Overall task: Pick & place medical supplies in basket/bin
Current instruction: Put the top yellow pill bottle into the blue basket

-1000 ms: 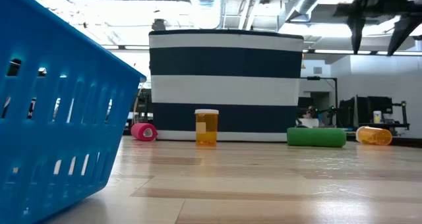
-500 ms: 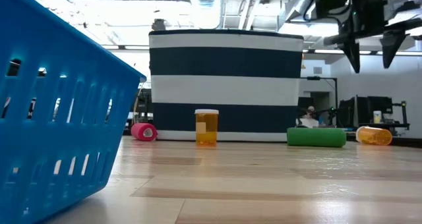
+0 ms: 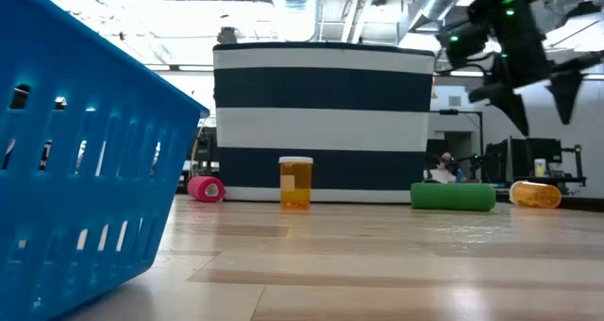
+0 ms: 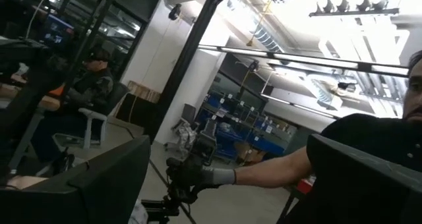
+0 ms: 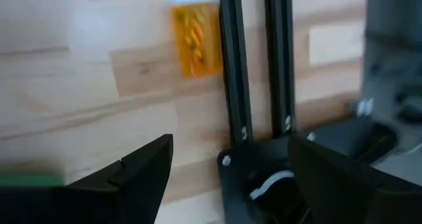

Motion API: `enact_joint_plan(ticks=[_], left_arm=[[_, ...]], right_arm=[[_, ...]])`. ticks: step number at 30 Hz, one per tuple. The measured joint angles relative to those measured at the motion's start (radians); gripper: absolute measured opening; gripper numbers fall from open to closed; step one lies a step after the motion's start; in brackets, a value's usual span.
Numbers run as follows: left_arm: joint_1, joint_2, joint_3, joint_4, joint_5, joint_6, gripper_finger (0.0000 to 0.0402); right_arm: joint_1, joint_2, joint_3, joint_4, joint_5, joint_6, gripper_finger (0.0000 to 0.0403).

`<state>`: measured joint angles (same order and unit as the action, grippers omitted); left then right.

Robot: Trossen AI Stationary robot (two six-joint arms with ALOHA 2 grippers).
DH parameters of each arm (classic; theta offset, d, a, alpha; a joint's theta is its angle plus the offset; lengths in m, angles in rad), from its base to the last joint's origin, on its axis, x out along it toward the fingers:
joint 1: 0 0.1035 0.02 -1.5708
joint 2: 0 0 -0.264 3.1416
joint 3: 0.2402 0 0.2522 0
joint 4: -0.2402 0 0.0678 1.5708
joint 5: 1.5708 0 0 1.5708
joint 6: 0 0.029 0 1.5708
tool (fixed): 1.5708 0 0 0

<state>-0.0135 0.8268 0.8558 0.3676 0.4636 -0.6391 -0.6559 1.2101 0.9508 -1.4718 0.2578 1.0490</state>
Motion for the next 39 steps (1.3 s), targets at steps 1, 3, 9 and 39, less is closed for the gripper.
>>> enact_joint_plan(ticks=[1,3,9,39], left_arm=[[0.0,0.0,0.0,-0.001,-0.001,0.0,0.04],[0.0,0.004,0.0,0.002,-0.001,-0.001,0.04],[0.0,0.005,0.0,0.001,-0.001,-0.004,0.04],[0.0,0.005,-0.001,0.0,-0.006,-0.047,0.04]], right_arm=[[-0.014,-0.032,-0.025,0.017,-0.023,0.011,0.0297],[-0.039,-0.101,-0.077,0.072,-0.052,0.045,0.0297],[-0.099,-0.213,-0.161,0.149,-0.081,0.083,0.0297],[-0.187,0.239,-0.161,0.357,0.034,-0.036,0.0296]])
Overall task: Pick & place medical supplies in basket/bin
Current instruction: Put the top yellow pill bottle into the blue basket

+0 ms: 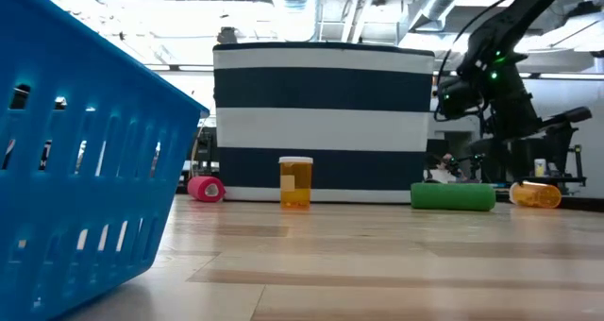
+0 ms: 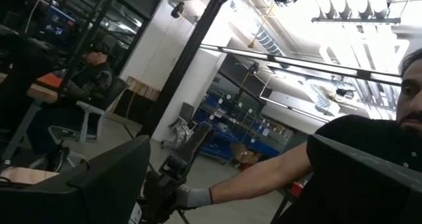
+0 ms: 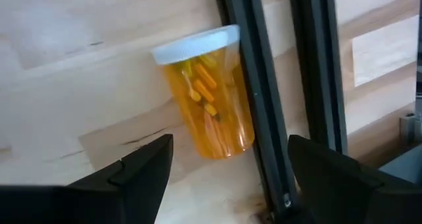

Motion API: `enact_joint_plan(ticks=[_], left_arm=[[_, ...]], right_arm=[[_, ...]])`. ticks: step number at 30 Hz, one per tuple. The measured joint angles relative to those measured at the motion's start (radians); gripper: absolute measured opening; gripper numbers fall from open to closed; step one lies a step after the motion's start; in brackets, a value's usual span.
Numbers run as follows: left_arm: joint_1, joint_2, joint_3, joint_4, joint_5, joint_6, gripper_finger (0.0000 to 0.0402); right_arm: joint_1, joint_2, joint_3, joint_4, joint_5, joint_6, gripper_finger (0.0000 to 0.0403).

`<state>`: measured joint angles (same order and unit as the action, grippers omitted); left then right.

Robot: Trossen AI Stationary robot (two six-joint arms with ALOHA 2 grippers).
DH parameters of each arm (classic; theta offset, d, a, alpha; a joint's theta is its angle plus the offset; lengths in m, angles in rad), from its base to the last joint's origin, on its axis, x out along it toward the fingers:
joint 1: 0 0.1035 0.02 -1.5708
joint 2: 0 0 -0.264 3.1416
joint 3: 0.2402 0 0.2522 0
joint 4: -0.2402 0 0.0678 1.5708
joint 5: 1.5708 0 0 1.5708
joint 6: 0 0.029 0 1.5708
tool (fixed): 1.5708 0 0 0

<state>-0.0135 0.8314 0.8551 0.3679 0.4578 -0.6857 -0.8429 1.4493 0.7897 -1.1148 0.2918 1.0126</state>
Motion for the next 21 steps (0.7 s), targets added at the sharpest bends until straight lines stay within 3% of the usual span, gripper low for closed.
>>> enact_joint_plan(ticks=[8,21], left_arm=[[0.0,0.0,0.0,0.049,-0.002,-0.004,0.04],[0.0,0.0,0.0,0.069,-0.014,-0.01,0.04]], right_arm=[[0.012,0.075,0.0,0.018,0.024,-0.055,0.0296],[-0.011,0.077,-0.071,0.104,0.046,-0.122,0.0296]])
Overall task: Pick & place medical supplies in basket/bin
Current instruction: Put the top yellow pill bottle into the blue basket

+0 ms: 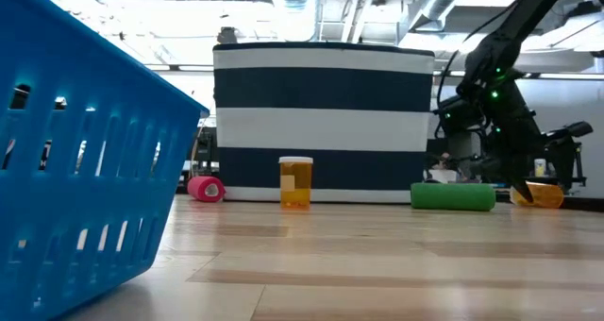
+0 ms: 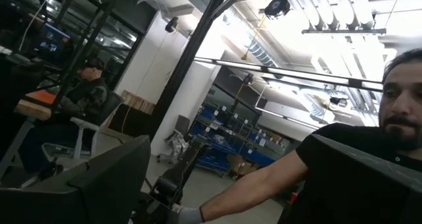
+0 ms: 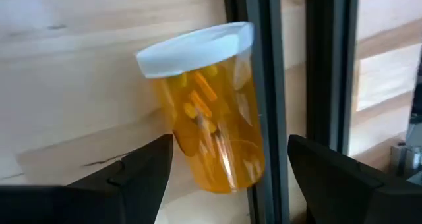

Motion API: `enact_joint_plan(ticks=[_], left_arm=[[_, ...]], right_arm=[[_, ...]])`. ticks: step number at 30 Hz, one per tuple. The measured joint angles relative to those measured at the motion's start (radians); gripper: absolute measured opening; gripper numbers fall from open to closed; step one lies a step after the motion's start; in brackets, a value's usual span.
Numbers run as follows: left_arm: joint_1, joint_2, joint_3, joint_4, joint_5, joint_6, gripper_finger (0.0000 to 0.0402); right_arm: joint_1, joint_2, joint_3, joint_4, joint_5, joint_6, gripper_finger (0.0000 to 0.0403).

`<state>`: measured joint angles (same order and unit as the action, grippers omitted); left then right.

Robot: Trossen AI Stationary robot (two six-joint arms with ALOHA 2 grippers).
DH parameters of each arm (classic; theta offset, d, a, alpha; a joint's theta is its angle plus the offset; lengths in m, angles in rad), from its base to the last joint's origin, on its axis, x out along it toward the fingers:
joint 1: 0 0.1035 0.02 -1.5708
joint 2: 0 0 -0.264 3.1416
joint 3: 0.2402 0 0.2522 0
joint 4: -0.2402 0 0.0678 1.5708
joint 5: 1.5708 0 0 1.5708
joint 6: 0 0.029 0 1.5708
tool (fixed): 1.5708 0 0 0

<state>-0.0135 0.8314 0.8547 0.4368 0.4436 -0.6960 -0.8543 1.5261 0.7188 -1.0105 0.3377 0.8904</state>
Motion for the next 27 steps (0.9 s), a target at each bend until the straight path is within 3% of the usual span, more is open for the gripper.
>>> enact_joint_plan(ticks=[15,27], left_arm=[[0.0,0.0,0.0,0.02,-0.052,0.0,0.04],[0.0,0.0,0.0,0.02,-0.054,0.0,0.04]], right_arm=[[0.001,-0.001,-0.02,0.093,0.006,-0.041,0.0285],[0.001,0.0,-0.02,0.11,0.004,-0.053,0.0189]])
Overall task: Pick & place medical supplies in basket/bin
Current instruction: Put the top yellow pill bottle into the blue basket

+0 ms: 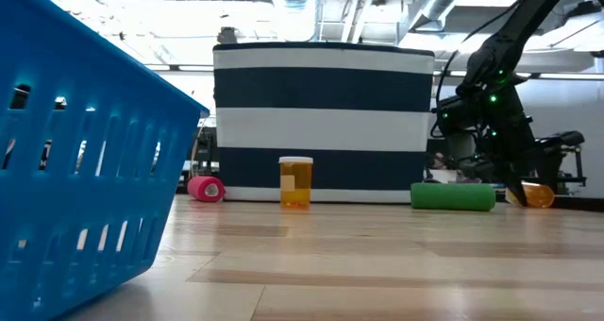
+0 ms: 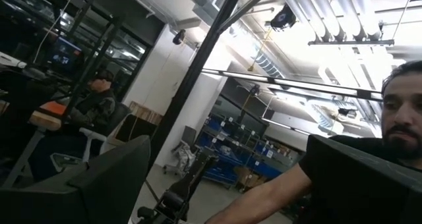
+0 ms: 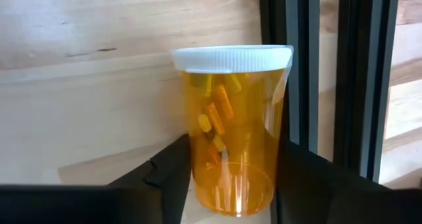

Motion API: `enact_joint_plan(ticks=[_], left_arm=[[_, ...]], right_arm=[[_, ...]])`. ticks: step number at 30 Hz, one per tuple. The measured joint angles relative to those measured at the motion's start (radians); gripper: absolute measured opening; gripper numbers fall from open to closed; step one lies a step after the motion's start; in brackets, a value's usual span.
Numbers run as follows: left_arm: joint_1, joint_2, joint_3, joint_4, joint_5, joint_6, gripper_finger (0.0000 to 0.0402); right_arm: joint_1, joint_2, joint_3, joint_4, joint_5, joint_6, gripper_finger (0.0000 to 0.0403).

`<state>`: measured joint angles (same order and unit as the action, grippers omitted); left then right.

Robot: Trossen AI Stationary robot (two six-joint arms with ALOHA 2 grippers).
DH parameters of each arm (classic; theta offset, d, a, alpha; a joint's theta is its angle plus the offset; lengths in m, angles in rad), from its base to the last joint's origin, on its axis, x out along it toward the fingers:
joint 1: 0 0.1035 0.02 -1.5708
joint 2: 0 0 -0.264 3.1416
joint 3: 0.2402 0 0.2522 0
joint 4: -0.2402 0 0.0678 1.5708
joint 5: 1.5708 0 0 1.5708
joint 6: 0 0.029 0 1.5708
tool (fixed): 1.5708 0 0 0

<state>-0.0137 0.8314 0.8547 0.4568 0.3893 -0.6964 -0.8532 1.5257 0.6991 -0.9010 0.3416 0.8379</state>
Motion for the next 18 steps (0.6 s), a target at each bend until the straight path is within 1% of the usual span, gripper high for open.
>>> enact_joint_plan(ticks=[4,9,13,18], left_arm=[[0.0,0.0,0.0,0.0,0.0,0.0,0.04],[0.0,0.0,0.0,0.0,0.0,0.0,0.04],[0.0,0.0,0.0,0.0,0.0,0.0,0.04],[0.0,0.0,0.0,-0.002,0.0,0.0,0.04]], right_arm=[[0.007,0.0,0.001,-0.004,-0.011,0.008,0.0175],[0.035,-0.015,0.001,-0.017,-0.03,0.039,0.0182],[0.071,-0.057,0.001,-0.05,-0.03,0.086,0.0179],[0.114,-0.142,0.001,-0.129,-0.03,0.158,0.0177]])
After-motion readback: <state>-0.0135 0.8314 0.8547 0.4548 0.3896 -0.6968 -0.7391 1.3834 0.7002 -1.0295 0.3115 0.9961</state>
